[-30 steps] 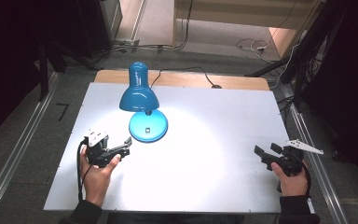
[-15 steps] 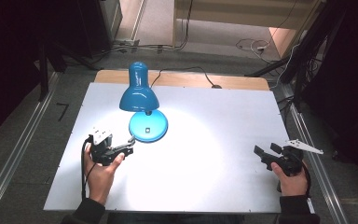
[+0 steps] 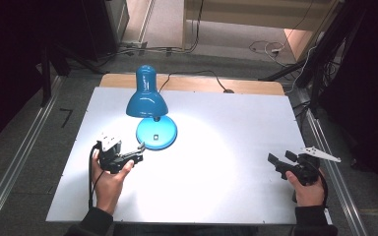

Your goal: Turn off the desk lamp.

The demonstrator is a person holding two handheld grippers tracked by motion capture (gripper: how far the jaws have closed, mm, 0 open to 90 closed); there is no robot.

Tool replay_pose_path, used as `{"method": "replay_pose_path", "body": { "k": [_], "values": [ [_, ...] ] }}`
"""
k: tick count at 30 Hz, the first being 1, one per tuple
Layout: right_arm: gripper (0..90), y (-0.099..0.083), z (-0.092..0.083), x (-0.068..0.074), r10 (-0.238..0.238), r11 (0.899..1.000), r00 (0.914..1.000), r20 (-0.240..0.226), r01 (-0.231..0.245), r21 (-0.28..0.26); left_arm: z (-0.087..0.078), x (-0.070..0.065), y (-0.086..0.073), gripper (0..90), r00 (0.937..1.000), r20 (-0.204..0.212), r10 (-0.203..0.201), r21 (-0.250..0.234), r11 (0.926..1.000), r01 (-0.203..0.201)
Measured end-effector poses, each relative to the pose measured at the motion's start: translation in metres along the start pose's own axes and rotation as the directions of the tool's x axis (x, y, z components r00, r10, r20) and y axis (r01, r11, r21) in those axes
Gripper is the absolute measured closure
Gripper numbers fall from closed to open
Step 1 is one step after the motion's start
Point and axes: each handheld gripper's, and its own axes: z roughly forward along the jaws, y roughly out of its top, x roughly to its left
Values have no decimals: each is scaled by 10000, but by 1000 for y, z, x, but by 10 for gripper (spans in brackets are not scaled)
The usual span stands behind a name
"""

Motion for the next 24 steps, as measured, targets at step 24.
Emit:
{"method": "replay_pose_path", "body": {
  "k": [24],
  "values": [
    [183, 0, 2, 1, -48, 10000, 10000, -31, 48, 41, 11, -9, 3, 266, 9999, 99, 136, 44, 9999, -137]
  ]
}}
